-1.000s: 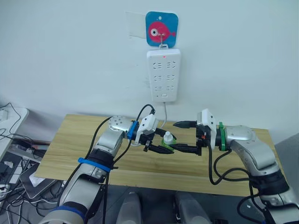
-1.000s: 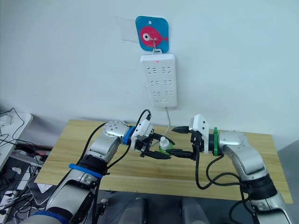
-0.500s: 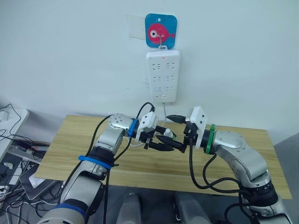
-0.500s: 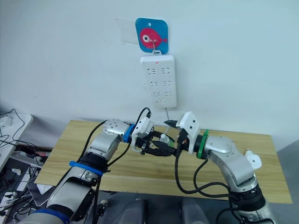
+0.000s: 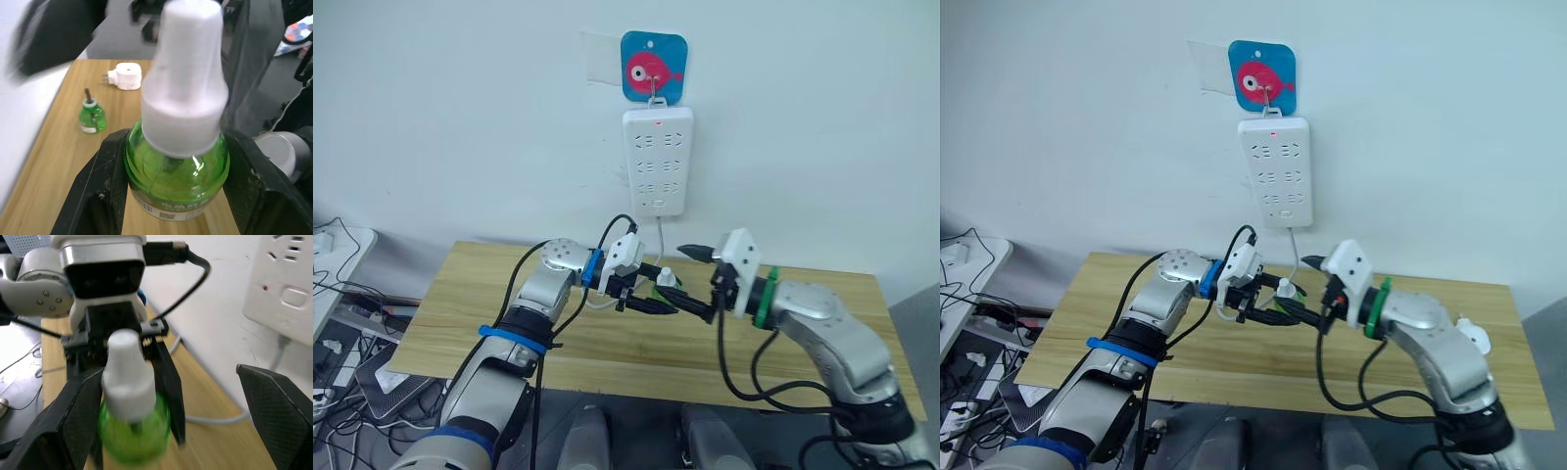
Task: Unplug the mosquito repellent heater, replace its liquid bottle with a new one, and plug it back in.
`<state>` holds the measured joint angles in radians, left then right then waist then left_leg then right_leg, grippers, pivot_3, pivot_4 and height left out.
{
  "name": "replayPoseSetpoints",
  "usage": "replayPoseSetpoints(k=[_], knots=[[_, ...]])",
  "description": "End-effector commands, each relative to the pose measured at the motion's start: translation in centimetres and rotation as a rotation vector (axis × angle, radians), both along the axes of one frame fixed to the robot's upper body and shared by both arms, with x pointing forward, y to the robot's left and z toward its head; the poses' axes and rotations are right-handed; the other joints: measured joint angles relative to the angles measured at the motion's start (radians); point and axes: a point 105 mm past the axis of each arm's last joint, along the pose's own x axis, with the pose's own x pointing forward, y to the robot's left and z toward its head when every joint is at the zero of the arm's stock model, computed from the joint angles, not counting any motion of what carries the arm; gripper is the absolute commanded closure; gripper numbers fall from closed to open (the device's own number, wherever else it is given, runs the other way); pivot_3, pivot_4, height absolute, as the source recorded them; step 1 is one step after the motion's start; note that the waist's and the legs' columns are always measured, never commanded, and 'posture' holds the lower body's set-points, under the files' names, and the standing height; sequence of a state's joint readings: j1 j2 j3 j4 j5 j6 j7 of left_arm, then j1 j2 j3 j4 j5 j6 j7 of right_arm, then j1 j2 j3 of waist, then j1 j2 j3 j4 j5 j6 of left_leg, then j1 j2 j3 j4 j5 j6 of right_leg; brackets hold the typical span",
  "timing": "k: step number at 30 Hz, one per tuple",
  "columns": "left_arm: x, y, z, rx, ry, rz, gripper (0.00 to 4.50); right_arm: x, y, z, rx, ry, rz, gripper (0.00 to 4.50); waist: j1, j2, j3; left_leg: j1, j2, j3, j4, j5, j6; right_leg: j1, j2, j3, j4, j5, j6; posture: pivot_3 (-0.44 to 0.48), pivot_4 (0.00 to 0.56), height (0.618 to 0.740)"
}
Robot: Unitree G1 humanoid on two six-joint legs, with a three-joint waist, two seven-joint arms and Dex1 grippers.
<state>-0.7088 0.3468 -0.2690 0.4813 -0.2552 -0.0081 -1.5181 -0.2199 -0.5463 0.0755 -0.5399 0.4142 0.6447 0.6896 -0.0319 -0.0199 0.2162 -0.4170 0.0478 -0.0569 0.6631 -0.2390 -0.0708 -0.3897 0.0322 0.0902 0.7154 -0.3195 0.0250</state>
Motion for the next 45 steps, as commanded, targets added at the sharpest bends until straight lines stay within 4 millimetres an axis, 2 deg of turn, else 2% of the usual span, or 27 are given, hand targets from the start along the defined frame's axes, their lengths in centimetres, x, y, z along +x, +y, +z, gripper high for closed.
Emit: replayPoseSetpoints(k=[1,4,10,14,17,19,25,30,34,39,44,45], knots=[[0.1,0.2,1.1,-0.024,-0.04,-0.011,2.24,-0.1,-3.2,1.4,-0.015,-0.029,-0.081,0.06,0.0,0.0,0.0,0.0,0.0,0.0,0.0,0.0,0.0,0.0,0.0,0.0,0.0,0.0,0.0,0.008,0.144,0.74],[0.1,0.3,0.9,-0.019,-0.041,-0.014,2.24,-1.0,-3.2,1.4,-0.002,0.014,-0.023,0.06,-0.009,0.0,-0.001,0.001,0.0,0.0,0.0,0.0,0.0,0.0,0.0,0.001,0.001,0.0,0.0,-0.003,0.133,0.74],[0.1,0.0,1.0,-0.02,-0.044,-0.024,2.24,-2.0,0.5,1.4,0.067,0.043,0.098,0.06,-0.024,-0.001,-0.004,0.002,0.0,0.0,0.0,0.001,0.002,0.0,0.001,0.001,0.002,0.0,0.0,-0.004,0.127,0.74],[0.1,0.0,1.0,-0.021,-0.047,-0.029,2.24,-1.5,2.5,1.4,0.094,0.029,0.117,0.06,-0.025,0.0,-0.005,0.001,0.0,0.0,0.0,0.001,0.002,0.0,0.0,0.001,0.002,0.0,0.0,-0.002,0.125,0.74],[0.0,0.0,0.9,-0.016,-0.048,-0.033,2.24,-0.1,3.4,1.1,0.068,-0.014,0.082,0.06,-0.025,0.0,-0.005,0.001,0.0,0.0,0.0,0.001,0.002,0.0,0.0,0.0,0.002,0.0,0.0,0.0,0.125,0.74],[0.0,0.1,0.9,-0.013,-0.047,-0.031,2.24,0.8,3.5,1.1,0.049,-0.044,0.056,0.06,-0.025,0.0,-0.006,0.001,0.0,0.0,0.0,0.001,0.002,0.0,0.0,0.0,0.002,0.0,0.0,0.001,0.125,0.74],[0.0,0.0,0.9,-0.013,-0.047,-0.026,2.24,1.2,3.1,1.3,0.045,-0.065,0.043,0.06,-0.023,0.0,-0.006,0.001,0.0,0.0,0.0,0.001,0.002,0.0,0.0,0.0,0.002,0.0,0.0,0.001,0.125,0.74],[0.2,0.2,0.9,-0.012,-0.048,-0.017,2.24,0.8,0.0,1.6,0.046,-0.04,-0.005,0.06,-0.022,0.0,-0.006,0.001,0.0,0.0,0.0,0.001,0.002,0.0,0.0,0.0,0.002,0.0,0.0,-0.004,0.131,0.74],[0.3,0.3,0.8,-0.01,-0.046,-0.013,2.24,-0.8,-1.8,1.4,0.038,0.023,0.02,0.06,-0.02,0.0,-0.006,0.001,-0.001,0.0,0.0,0.001,0.002,0.0,0.0,0.0,0.002,0.0,0.0,-0.012,0.132,0.74],[0.4,0.1,0.8,-0.012,-0.044,-0.014,2.24,-2.3,-0.6,2.2,0.116,0.11,0.103,0.06,-0.031,0.0,-0.006,0.002,0.0,0.0,0.0,0.001,0.002,0.0,0.001,0.001,0.003,0.0,0.0,-0.021,0.133,0.74],[0.5,-0.2,0.9,-0.015,-0.045,-0.02,2.24,-1.8,1.7,3.5,0.191,0.109,0.129,0.06,-0.037,0.0,-0.006,0.002,0.0,0.0,0.0,0.002,0.003,0.0,0.001,0.001,0.004,0.0,0.0,-0.028,0.134,0.74],[0.5,-0.2,1.0,-0.015,-0.046,-0.023,2.24,-1.6,2.2,3.5,0.192,0.104,0.134,0.22,-0.037,0.0,-0.006,0.002,0.0,0.0,0.0,0.002,0.003,0.0,0.001,0.001,0.003,0.0,0.0,-0.026,0.134,0.74]])
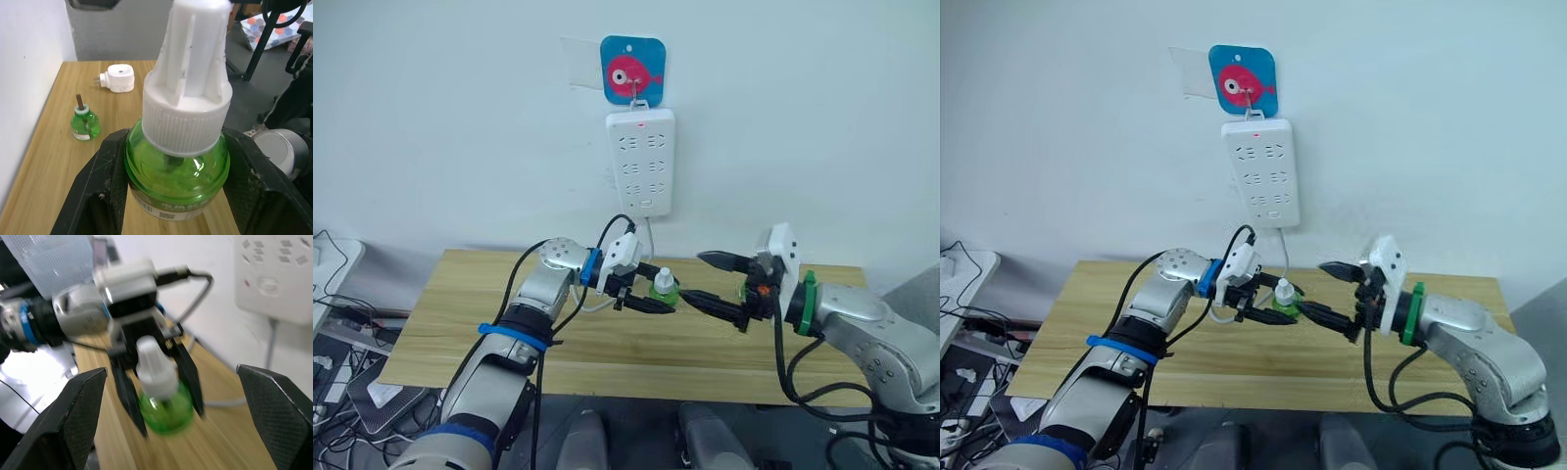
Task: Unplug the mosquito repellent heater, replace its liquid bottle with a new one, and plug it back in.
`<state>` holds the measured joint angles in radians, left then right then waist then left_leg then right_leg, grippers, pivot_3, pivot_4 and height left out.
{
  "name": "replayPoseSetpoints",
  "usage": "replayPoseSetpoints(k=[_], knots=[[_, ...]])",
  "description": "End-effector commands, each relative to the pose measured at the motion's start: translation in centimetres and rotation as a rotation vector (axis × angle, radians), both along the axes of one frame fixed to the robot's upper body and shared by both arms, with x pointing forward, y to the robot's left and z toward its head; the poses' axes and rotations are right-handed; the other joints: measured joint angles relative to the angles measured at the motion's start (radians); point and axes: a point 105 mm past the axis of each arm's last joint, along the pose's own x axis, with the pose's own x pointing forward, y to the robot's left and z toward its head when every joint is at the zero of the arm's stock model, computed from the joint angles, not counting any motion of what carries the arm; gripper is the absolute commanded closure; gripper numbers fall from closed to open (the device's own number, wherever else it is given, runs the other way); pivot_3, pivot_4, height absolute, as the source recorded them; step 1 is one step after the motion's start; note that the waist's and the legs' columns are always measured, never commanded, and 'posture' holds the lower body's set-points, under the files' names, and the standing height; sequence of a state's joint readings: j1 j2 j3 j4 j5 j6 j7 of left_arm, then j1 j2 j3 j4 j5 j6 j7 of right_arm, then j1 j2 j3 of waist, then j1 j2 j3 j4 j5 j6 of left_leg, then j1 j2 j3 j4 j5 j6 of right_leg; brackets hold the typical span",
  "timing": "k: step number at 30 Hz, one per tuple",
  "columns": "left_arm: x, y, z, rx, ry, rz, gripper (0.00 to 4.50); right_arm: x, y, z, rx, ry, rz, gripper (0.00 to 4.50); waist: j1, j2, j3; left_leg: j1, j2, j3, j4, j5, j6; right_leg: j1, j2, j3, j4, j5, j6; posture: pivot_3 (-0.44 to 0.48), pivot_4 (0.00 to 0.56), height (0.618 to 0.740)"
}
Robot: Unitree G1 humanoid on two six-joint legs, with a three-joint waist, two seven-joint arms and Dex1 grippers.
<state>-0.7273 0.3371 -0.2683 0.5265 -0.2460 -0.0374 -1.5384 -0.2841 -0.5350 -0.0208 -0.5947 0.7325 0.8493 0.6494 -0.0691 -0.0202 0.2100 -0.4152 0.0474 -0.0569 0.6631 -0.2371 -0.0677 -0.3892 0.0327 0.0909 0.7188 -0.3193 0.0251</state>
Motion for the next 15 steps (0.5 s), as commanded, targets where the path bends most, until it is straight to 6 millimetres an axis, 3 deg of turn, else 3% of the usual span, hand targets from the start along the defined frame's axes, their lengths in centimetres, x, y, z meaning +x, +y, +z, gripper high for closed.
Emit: replayPoseSetpoints(k=[1,3,12,15], knots=[[0.26,-0.19,1.13,-0.021,-0.043,-0.011,2.24,0.01,1.54,0.77,0.019,-0.04,0.025,0.42,0.001,0.0,0.0,0.0,0.0,0.0,0.0,0.0,0.0,0.0,0.0,0.0,0.0,0.0,0.0,-0.026,0.134,0.74],[0.25,-0.18,1.14,-0.02,-0.044,-0.013,2.24,0.15,1.81,0.66,0.014,-0.042,0.025,0.91,0.002,0.0,0.0,-0.001,0.0,0.0,0.0,0.0,0.0,0.0,0.0,0.0,-0.001,0.0,0.0,-0.025,0.135,0.74],[0.17,-0.22,0.97,-0.018,-0.044,-0.01,2.24,0.21,2.36,0.24,-0.001,-0.052,0.039,0.91,0.008,0.0,0.0,-0.001,0.0,0.0,0.0,0.0,0.0,0.0,0.0,-0.001,-0.001,0.0,0.0,-0.013,0.137,0.74],[0.12,-0.25,0.96,-0.02,-0.044,-0.01,2.24,0.29,2.5,-0.04,-0.014,-0.056,0.048,1.48,0.008,0.0,0.0,-0.001,0.0,0.0,0.0,0.0,0.0,0.0,0.0,-0.001,-0.001,0.0,0.0,-0.009,0.137,0.74]])
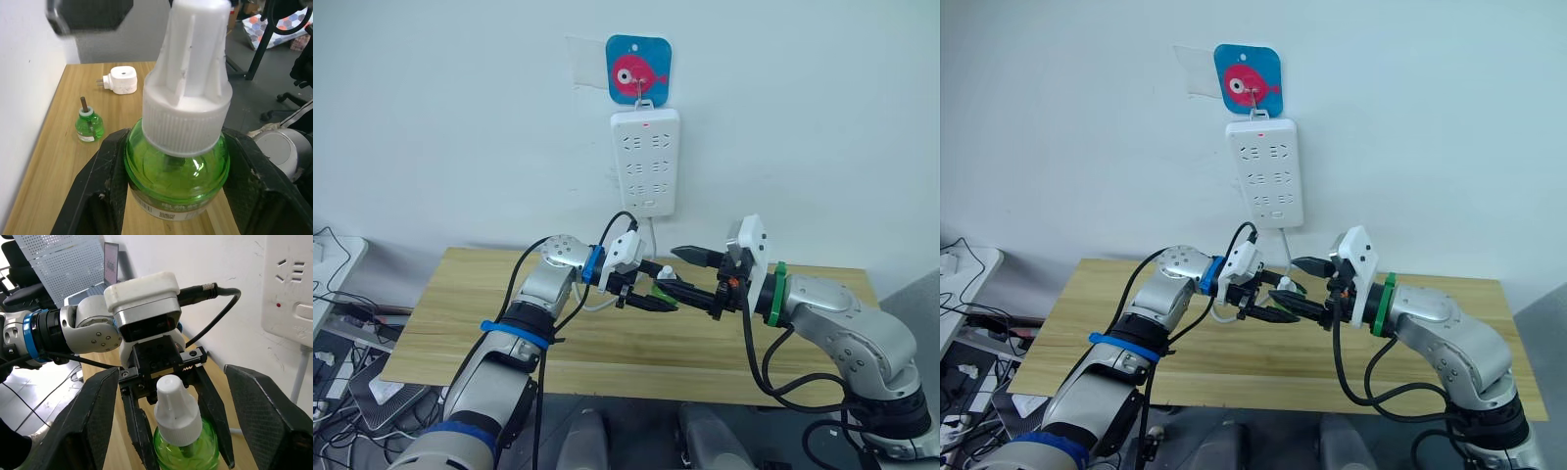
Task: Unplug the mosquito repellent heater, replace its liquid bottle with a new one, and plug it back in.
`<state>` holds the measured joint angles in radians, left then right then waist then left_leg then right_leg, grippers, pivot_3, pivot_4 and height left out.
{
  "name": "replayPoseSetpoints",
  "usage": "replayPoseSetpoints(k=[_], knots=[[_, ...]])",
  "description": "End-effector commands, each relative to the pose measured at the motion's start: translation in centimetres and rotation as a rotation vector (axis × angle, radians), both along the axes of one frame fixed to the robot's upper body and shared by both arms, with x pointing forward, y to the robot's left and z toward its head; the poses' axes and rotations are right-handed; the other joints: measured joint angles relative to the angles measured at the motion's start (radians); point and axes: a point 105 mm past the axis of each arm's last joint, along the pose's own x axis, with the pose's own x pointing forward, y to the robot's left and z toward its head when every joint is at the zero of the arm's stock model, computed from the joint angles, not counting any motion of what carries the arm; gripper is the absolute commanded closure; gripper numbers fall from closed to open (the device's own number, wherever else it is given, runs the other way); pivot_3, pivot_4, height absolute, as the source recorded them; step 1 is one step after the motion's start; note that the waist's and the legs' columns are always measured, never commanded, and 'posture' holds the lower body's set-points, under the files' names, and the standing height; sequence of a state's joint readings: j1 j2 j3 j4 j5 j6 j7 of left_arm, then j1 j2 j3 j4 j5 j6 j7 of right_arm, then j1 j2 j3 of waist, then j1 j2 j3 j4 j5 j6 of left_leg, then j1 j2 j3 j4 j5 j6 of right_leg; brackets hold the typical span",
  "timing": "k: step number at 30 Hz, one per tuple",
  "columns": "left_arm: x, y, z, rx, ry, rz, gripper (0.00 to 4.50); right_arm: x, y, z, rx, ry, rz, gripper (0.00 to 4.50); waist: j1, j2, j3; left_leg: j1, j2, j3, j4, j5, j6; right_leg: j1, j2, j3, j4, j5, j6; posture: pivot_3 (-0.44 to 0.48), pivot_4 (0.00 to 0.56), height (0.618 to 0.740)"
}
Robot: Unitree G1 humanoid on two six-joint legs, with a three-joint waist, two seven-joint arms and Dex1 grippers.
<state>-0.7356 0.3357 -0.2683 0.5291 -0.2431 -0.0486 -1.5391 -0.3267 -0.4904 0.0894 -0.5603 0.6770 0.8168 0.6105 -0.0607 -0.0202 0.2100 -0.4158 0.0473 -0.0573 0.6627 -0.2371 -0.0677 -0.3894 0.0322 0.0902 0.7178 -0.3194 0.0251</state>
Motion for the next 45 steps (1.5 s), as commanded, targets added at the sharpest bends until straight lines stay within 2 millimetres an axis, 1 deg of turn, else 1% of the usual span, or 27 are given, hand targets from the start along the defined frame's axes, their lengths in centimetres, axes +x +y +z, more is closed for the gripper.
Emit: replayPoseSetpoints(k=[1,3,7,8,10,13,15,18,20,21,22,24,25,28,30,31,34,36,38,42,45], knots=[[0.0,-0.2,0.8,-0.021,-0.027,-0.005,2.24,-0.2,0.4,0.5,-0.013,-0.053,0.029,1.8,0.0,0.0,0.0,0.0,0.0,0.0,0.0,0.0,0.0,0.0,0.0,0.0,0.0,0.0,0.0,-0.009,0.137,0.74],[0.0,-0.2,0.8,-0.022,-0.028,-0.005,2.24,-0.1,0.3,0.3,-0.019,-0.055,0.033,2.58,0.001,0.0,0.0,0.0,0.0,0.0,0.0,0.0,0.0,0.0,0.0,0.0,0.0,0.0,0.0,-0.005,0.138,0.74],[0.1,-0.2,0.8,-0.025,-0.029,-0.001,2.24,-0.1,0.3,0.4,-0.018,-0.062,0.039,4.0,0.001,0.0,0.0,0.0,0.0,0.0,0.0,0.0,0.0,0.0,0.0,0.0,0.0,0.0,0.0,-0.005,0.138,0.74],[0.1,-0.2,0.8,-0.025,-0.029,0.0,2.24,-0.1,0.3,0.5,-0.015,-0.065,0.04,4.23,0.001,0.0,0.0,0.0,0.0,0.0,0.0,0.0,0.0,0.0,0.0,0.0,0.0,0.0,0.0,-0.004,0.137,0.74],[0.0,-0.2,0.7,-0.025,-0.028,0.0,2.24,-0.3,0.4,1.2,0.015,-0.072,0.049,4.23,0.001,0.0,0.0,0.0,0.0,0.0,0.0,0.0,0.0,0.0,0.0,0.0,0.0,0.0,0.0,-0.004,0.137,0.74],[0.0,0.1,0.5,-0.019,-0.025,0.005,2.24,-0.7,0.1,3.1,0.103,-0.077,0.05,4.23,0.001,0.0,0.0,0.0,0.0,0.0,0.0,0.0,0.0,0.0,0.0,0.0,0.0,0.0,0.0,-0.004,0.137,0.74],[0.1,0.3,0.4,-0.013,-0.023,0.015,2.24,-0.6,-0.4,4.2,0.133,-0.092,0.024,4.23,0.001,0.0,0.0,0.0,0.0,0.0,0.0,0.0,0.0,0.0,0.0,0.0,0.0,0.0,0.0,0.0,0.139,0.74],[0.4,0.9,0.1,-0.005,-0.018,0.04,2.24,0.1,-1.9,5.9,0.194,-0.12,-0.08,4.23,0.003,0.0,0.0,0.0,0.0,0.0,0.0,0.0,0.0,0.0,0.0,0.0,0.0,0.0,0.0,0.005,0.14,0.74],[0.6,1.3,-0.2,0.0,-0.023,0.064,2.24,1.2,-3.3,6.1,0.196,-0.145,-0.191,4.23,0.004,0.0,0.0,0.0,0.0,0.0,0.0,0.0,0.0,0.0,0.0,0.0,0.0,0.0,0.0,-0.002,0.141,0.74],[0.6,1.5,-0.4,0.002,-0.022,0.071,2.24,1.8,-4.0,5.6,0.183,-0.148,-0.253,4.23,0.004,0.0,0.0,0.0,0.0,0.0,0.0,0.0,0.0,0.0,0.0,0.0,0.0,0.0,0.0,-0.002,0.141,0.74],[0.6,1.6,-0.5,0.001,-0.018,0.08,2.24,2.5,-4.8,4.5,0.133,-0.159,-0.323,4.23,0.004,0.0,0.0,0.0,0.0,0.0,0.0,0.0,0.0,0.0,0.0,0.0,0.0,0.0,0.0,-0.005,0.141,0.74],[0.6,1.6,-0.6,-0.003,-0.013,0.09,2.24,4.1,-6.4,1.4,0.006,-0.187,-0.478,4.23,0.004,0.0,0.0,0.0,0.0,0.0,0.0,0.0,0.0,0.0,0.0,0.0,0.0,0.0,0.0,-0.005,0.14,0.74],[0.5,1.7,-0.6,-0.005,-0.011,0.093,2.24,4.4,-6.9,-0.1,-0.022,-0.183,-0.525,4.23,0.004,0.0,0.0,0.0,0.0,0.0,0.0,0.0,0.0,0.0,0.0,0.0,-0.001,0.0,0.0,-0.005,0.14,0.74],[0.5,1.8,-0.6,-0.007,-0.008,0.101,2.24,4.9,-7.8,-4.7,-0.066,-0.124,-0.632,4.23,0.004,0.0,0.0,0.0,0.0,0.001,-0.001,0.0,0.0,0.0,0.0,0.001,0.0,0.0,0.0,-0.002,0.14,0.74],[0.5,1.8,-0.5,-0.006,-0.011,0.105,2.24,5.2,-8.0,-7.3,-0.085,-0.099,-0.676,4.23,0.002,0.0,0.0,0.0,0.0,0.001,-0.001,0.0,0.0,-0.001,0.0,0.001,0.0,0.0,0.0,-0.002,0.14,0.74],[0.5,1.9,-0.4,-0.004,-0.014,0.106,2.24,5.4,-8.1,-8.3,-0.091,-0.088,-0.694,4.23,0.001,0.0,0.0,0.001,0.0,0.002,-0.001,0.0,0.0,-0.001,0.0,0.002,0.001,0.0,0.0,0.018,0.139,0.74],[0.5,2.0,-0.3,0.0,-0.025,0.107,2.24,6.0,-8.4,-10.5,-0.104,-0.067,-0.735,4.23,0.003,0.0,0.0,0.001,0.0,0.002,-0.001,0.0,0.0,-0.001,0.0,0.002,0.001,0.0,0.0,0.029,0.139,0.74],[0.5,2.1,-0.1,0.0,-0.026,0.109,2.24,6.3,-9.0,-12.0,-0.117,-0.056,-0.766,4.23,0.005,0.0,0.0,0.001,0.0,0.002,-0.001,0.0,0.0,-0.001,0.0,0.002,0.001,0.0,0.0,0.029,0.139,0.74],[0.4,2.2,-0.1,0.0,-0.027,0.109,2.24,6.4,-9.8,-13.0,-0.118,-0.047,-0.807,4.23,0.008,0.0,0.0,0.001,0.0,0.002,-0.001,0.0,0.0,-0.001,0.0,0.001,0.0,0.0,0.0,0.039,0.137,0.74],[0.2,2.2,0.1,0.0,-0.026,0.11,2.24,6.8,-11.1,-14.2,-0.134,-0.065,-0.865,4.23,0.012,0.0,0.0,0.001,0.0,0.002,-0.001,0.0,0.0,0.0,0.0,0.002,0.0,0.0,0.0,0.049,0.139,0.74],[0.1,2.1,0.1,0.0,-0.026,0.109,2.24,7.2,-11.2,-15.2,-0.128,-0.049,-0.879,4.23,0.01,0.0,-0.001,0.001,0.0,0.002,-0.001,0.0,0.0,0.0,0.0,0.002,0.0,0.0,0.0,0.049,0.139,0.74]])
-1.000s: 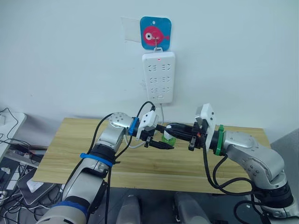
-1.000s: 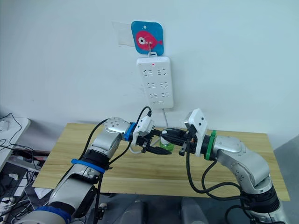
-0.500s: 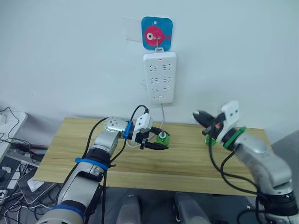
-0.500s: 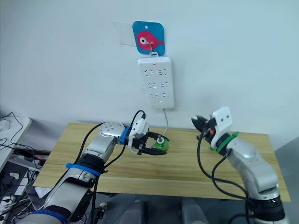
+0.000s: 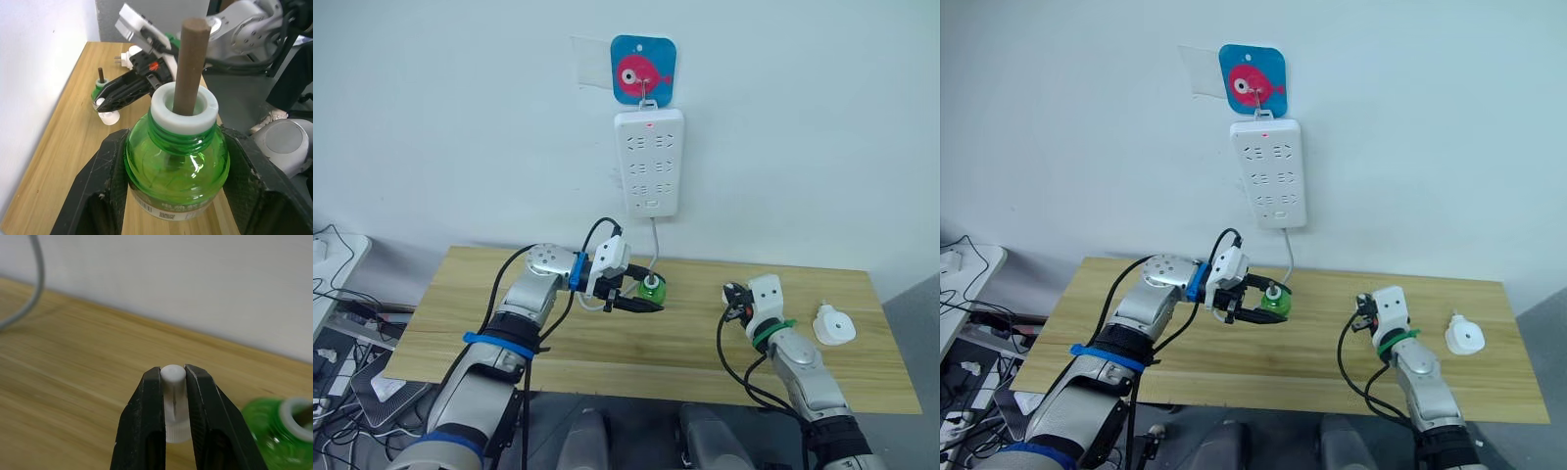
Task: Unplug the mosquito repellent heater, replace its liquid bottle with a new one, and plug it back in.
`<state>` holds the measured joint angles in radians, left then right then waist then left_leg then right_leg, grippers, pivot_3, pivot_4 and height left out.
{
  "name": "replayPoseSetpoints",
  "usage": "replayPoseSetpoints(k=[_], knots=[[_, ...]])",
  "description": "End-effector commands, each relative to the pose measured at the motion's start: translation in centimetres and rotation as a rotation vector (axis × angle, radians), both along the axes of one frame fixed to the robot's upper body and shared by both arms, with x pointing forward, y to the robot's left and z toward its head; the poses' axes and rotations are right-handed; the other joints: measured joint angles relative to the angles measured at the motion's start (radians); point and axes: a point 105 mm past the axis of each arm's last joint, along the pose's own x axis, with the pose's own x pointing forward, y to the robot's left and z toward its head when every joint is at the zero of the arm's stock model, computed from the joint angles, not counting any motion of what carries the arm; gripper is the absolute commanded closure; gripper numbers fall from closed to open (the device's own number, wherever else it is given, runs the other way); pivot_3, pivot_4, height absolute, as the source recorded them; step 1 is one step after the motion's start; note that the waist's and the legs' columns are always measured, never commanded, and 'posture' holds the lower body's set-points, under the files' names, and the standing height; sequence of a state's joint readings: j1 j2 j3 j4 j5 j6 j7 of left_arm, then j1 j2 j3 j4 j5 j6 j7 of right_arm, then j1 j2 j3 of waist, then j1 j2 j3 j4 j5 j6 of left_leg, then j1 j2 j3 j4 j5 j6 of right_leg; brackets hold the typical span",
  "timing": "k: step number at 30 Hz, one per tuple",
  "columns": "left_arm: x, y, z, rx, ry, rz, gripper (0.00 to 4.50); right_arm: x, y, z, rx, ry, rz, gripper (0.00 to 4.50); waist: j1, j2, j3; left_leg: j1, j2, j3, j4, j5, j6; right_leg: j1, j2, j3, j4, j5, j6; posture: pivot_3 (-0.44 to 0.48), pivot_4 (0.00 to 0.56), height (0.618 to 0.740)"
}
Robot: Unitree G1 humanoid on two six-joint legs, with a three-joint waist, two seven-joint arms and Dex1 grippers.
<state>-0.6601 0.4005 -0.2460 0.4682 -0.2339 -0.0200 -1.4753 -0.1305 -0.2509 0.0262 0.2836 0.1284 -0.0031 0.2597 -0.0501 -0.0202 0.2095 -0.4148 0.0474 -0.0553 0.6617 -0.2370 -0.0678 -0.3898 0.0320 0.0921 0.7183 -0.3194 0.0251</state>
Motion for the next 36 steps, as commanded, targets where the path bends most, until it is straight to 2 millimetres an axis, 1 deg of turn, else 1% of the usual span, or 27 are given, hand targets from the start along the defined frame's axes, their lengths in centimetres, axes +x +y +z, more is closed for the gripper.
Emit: replayPoseSetpoints(k=[1,3,9,15,17,18,19,20,21,22,25,27,29,32,34,36], knots=[[-0.1,-0.1,1.2,-0.027,-0.039,-0.009,2.24,0.9,-0.3,0.1,-0.006,-0.046,-0.016,4.23,-0.001,0.0,0.0,0.0,0.0,0.0,0.0,0.0,0.0,0.0,0.0,0.0,0.0,0.0,0.0,0.049,0.139,0.74],[-0.2,-0.2,1.2,-0.027,-0.038,-0.01,2.24,1.2,-0.4,-0.6,-0.007,-0.033,-0.028,4.23,0.0,0.0,0.0,0.0,0.0,0.0,0.0,0.0,0.0,0.0,0.0,0.0,0.0,0.0,0.0,0.049,0.139,0.74],[-0.2,-0.2,1.3,-0.025,-0.036,-0.012,2.24,2.1,-0.4,-1.0,-0.007,-0.035,-0.032,4.23,0.002,0.0,0.0,0.0,0.0,0.0,0.0,0.0,0.0,0.0,0.0,0.0,0.0,0.0,0.0,0.054,0.148,0.74],[-0.1,-0.2,1.4,-0.025,-0.035,-0.011,2.24,1.9,-0.7,-1.6,-0.022,-0.02,-0.036,4.23,0.002,0.0,0.0,0.0,0.0,0.0,0.0,0.0,0.0,0.0,0.0,0.0,0.0,0.0,0.0,0.055,0.149,0.74],[-0.2,-0.2,1.4,-0.026,-0.033,-0.011,2.24,1.7,-0.7,-1.7,-0.027,-0.019,-0.032,3.49,0.002,0.0,0.0,0.0,0.0,0.0,0.0,0.0,0.0,0.0,0.0,0.0,0.0,0.0,0.0,0.053,0.149,0.74],[-0.2,-0.2,1.4,-0.026,-0.032,-0.012,2.24,1.6,-0.7,-1.6,-0.026,-0.023,-0.031,3.22,0.003,0.0,0.0,0.0,0.0,0.0,0.0,0.0,0.0,0.0,0.0,0.0,0.0,0.0,0.0,0.053,0.149,0.74],[-0.2,-0.2,1.4,-0.026,-0.031,-0.012,2.24,1.6,-0.6,-1.4,-0.021,-0.03,-0.026,2.94,0.003,0.0,0.0,0.0,0.0,0.0,0.0,0.0,0.0,0.0,0.0,0.0,0.0,0.0,0.0,0.053,0.149,0.74],[-0.1,-0.2,1.4,-0.026,-0.031,-0.012,2.24,1.5,-0.6,-1.1,-0.018,-0.038,-0.022,2.53,0.003,0.0,0.0,0.0,0.0,0.0,0.0,0.0,0.0,0.0,0.0,0.0,0.0,0.0,0.0,0.053,0.149,0.74],[-0.1,-0.2,1.3,-0.026,-0.031,-0.012,2.24,1.5,-0.6,-0.8,-0.014,-0.046,-0.015,2.22,0.003,0.0,0.0,0.0,0.0,0.0,0.0,0.0,0.0,0.0,0.0,0.0,0.0,0.0,0.0,0.053,0.149,0.74],[-0.1,-0.2,1.3,-0.026,-0.031,-0.012,2.24,1.4,-0.5,-0.6,-0.012,-0.051,-0.011,2.22,0.003,0.0,0.0,0.0,0.0,0.0,0.0,0.0,0.0,0.0,0.0,0.0,0.0,0.0,0.0,0.053,0.149,0.74],[-0.1,-0.3,1.3,-0.028,-0.028,-0.013,2.24,1.2,-0.5,0.9,-0.02,-0.094,0.018,2.22,0.003,0.0,0.0,0.0,0.0,0.0,0.0,0.0,0.0,0.0,0.0,0.0,0.0,0.0,0.0,0.043,0.149,0.74],[-0.1,-0.3,1.3,-0.029,-0.027,-0.013,2.24,0.8,-0.4,2.4,-0.018,-0.129,0.04,2.22,0.003,0.0,0.0,0.0,0.0,0.0,0.0,0.0,0.0,0.0,0.0,0.0,0.0,0.0,0.0,0.04,0.15,0.74],[-0.1,-0.2,1.2,-0.027,-0.026,-0.013,2.24,0.2,0.1,4.1,-0.012,-0.163,0.089,2.22,0.004,0.0,0.0,0.0,0.0,0.0,0.0,0.0,0.0,0.0,0.0,0.0,0.0,0.0,0.0,0.036,0.15,0.74],[-0.1,-0.2,1.2,-0.026,-0.025,-0.012,2.24,-1.1,1.7,6.7,0.027,-0.186,0.217,2.22,0.006,0.0,0.0,0.0,0.0,0.0,0.0,0.0,0.0,0.0,0.0,0.0,0.0,0.0,0.0,0.034,0.15,0.74],[0.0,-0.1,1.2,-0.024,-0.025,-0.01,2.24,-2.4,3.5,8.6,0.035,-0.184,0.354,2.22,0.005,0.0,0.0,0.0,0.0,0.0,0.0,0.0,0.0,0.0,0.0,0.0,0.0,0.0,0.0,0.022,0.149,0.74],[0.1,0.0,1.2,-0.024,-0.026,-0.008,2.24,-3.4,4.8,10.5,0.066,-0.174,0.463,2.22,0.004,0.0,0.0,0.0,0.0,0.0,0.0,0.0,0.0,0.0,0.0,0.0,0.0,0.0,0.0,0.014,0.148,0.74]])
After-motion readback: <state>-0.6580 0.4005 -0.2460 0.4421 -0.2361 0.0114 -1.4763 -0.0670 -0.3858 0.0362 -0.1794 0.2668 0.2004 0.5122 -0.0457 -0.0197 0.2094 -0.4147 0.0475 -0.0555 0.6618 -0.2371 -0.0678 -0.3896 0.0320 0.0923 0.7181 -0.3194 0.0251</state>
